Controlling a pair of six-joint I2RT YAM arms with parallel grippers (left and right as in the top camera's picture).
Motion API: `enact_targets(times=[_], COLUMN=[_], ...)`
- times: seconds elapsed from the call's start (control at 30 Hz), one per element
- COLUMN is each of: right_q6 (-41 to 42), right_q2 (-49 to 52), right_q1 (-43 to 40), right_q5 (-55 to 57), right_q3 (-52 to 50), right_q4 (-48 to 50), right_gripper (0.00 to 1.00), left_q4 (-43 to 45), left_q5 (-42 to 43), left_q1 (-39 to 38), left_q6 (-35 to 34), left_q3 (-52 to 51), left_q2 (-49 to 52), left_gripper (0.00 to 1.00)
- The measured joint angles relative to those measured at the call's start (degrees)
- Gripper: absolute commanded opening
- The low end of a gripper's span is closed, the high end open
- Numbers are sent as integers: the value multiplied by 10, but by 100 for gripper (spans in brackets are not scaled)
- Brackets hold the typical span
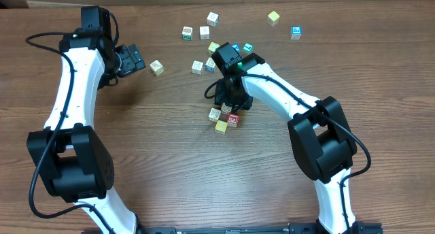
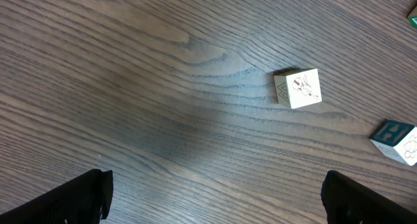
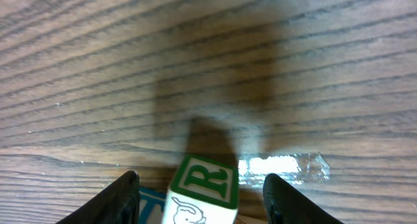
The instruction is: Form a circle
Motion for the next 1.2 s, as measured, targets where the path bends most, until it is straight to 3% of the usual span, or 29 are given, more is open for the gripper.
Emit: enact_targets(times=[1.2], right_q6=[-1], right_q2=[0], right_q1=[0], right_q5=[17], right_q3=[0], right_q4=[-28], right_gripper=[59], left_q4=[0], left_q5=[0], left_q1=[0], left_q6=[0], left_q3=[0], left_q2=[0], left_gripper=[100])
